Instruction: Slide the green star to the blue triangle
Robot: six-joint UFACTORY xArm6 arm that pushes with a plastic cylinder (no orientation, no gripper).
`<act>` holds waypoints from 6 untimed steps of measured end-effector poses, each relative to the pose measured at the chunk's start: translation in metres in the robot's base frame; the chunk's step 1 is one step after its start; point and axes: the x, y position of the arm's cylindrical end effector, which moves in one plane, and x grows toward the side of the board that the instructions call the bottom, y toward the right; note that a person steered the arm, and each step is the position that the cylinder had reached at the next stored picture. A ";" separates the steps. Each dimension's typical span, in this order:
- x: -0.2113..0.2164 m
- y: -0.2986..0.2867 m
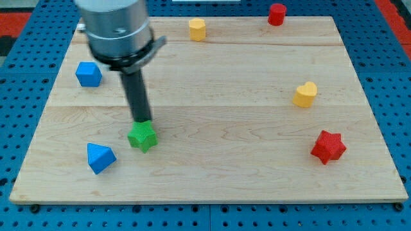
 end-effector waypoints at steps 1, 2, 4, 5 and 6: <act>0.010 -0.036; -0.003 -0.032; -0.030 0.054; 0.012 0.036; 0.012 0.021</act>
